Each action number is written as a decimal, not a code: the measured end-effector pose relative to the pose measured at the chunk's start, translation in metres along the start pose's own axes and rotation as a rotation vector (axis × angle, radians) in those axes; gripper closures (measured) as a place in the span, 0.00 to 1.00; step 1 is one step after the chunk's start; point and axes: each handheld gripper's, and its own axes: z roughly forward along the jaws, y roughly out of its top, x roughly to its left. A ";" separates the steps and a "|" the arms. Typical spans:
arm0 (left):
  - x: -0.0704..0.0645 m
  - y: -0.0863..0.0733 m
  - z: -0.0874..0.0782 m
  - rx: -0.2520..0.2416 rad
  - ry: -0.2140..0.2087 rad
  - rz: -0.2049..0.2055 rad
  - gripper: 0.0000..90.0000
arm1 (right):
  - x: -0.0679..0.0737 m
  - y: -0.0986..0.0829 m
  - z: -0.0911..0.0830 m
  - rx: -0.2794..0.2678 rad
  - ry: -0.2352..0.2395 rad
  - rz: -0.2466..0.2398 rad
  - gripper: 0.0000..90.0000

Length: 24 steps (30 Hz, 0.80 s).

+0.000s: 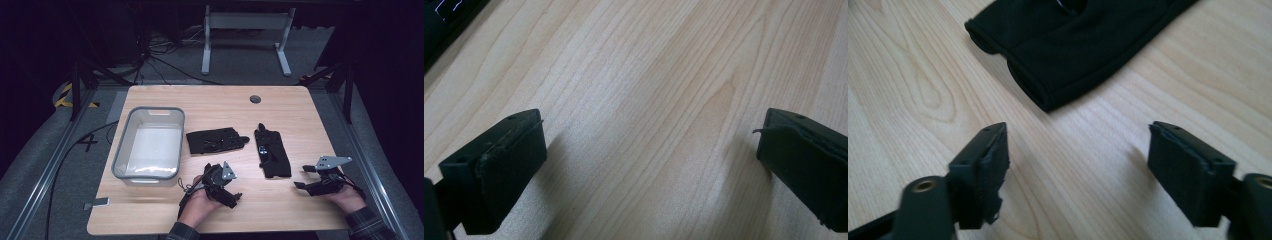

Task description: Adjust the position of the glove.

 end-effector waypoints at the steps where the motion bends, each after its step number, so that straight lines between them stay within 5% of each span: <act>1: 0.000 0.000 0.000 0.001 0.000 -0.001 0.00 | 0.000 0.002 -0.001 -0.009 -0.003 -0.005 0.35; 16: 0.000 0.001 0.000 0.003 -0.002 0.003 0.00 | 0.000 0.029 0.002 -0.046 0.059 -0.050 0.90; 24: 0.000 0.001 0.001 0.001 -0.002 0.005 0.00 | -0.001 0.042 0.007 -0.059 0.061 -0.057 1.00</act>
